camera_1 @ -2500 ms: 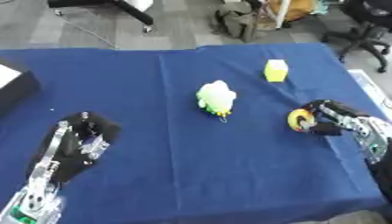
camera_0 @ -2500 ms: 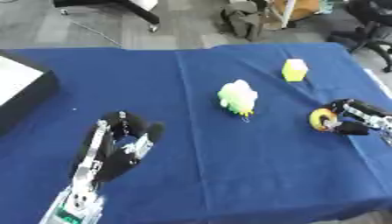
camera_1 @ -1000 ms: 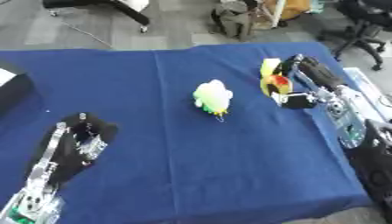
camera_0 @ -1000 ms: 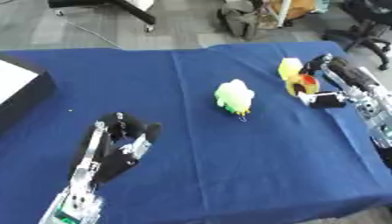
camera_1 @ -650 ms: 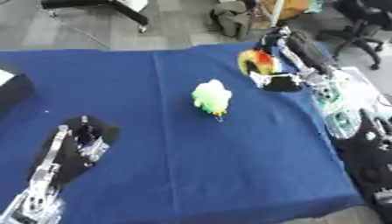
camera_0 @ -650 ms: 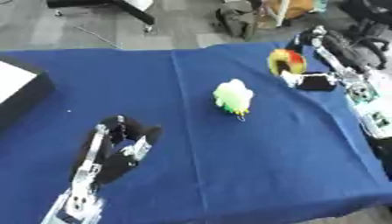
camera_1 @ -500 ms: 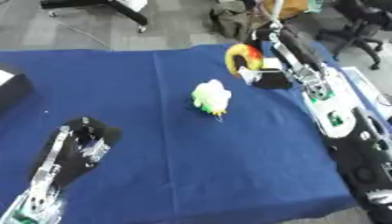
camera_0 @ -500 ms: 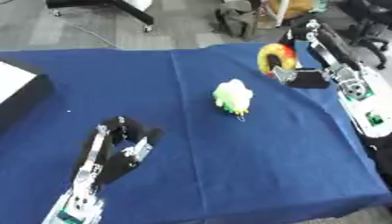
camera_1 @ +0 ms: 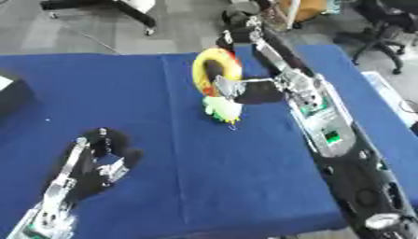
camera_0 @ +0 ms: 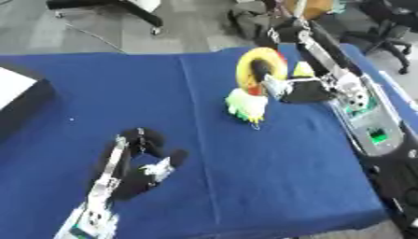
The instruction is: Pick up the objects with one hand, pass them to the other hand, and then place them into the box on the other side of the table.
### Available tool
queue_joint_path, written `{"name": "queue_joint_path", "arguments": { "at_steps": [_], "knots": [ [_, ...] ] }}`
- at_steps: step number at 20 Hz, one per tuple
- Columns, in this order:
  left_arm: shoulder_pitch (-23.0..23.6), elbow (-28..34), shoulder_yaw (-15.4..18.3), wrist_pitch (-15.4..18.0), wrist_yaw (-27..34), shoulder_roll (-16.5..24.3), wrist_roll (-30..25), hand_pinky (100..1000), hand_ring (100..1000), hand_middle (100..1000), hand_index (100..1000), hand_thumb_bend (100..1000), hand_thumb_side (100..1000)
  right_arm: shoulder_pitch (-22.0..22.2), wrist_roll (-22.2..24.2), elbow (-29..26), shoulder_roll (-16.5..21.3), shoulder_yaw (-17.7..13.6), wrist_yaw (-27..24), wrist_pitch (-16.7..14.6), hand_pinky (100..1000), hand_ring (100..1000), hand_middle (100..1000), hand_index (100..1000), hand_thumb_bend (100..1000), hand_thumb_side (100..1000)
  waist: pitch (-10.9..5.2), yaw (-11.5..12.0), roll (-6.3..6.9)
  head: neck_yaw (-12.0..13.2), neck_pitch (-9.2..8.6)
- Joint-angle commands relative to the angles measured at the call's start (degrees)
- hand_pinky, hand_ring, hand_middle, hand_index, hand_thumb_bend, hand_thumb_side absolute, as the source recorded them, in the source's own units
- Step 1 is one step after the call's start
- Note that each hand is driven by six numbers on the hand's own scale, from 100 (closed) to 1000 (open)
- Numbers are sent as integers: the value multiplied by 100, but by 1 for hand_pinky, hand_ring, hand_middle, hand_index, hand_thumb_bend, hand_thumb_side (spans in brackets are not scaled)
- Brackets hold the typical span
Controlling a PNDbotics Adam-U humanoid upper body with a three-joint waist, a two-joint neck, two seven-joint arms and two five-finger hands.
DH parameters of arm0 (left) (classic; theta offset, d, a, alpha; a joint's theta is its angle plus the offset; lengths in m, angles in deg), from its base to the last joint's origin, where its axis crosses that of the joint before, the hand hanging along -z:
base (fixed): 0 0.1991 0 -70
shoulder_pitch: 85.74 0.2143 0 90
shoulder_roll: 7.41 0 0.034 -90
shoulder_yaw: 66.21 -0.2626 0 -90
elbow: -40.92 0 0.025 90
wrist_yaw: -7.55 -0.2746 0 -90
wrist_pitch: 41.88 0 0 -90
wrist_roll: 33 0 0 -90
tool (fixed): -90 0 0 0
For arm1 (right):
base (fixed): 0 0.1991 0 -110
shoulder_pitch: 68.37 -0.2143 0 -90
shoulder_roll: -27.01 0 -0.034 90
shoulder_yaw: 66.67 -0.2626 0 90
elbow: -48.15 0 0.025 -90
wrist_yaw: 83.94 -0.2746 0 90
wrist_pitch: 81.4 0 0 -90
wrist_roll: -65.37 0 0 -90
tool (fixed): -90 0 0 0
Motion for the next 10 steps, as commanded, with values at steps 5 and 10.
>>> {"name": "queue_joint_path", "arguments": {
  "at_steps": [5, 10],
  "knots": [
    [-196, 201, -144, 250, -457, -122, -643, 630, 525, 585, 696, 1000, 398, -56, 449, -307, -95, 335, -391, 38, 665, 490, 262, 316, 100, 440, -91, 26, -22, -9, -13],
    [-254, 134, -247, 158, -250, -237, -572, 623, 525, 590, 697, 1000, 471, -11, 635, -295, -159, 466, -544, 109, 662, 485, 260, 314, 100, 443, -99, 33, -39, -18, -13]
  ]
}}
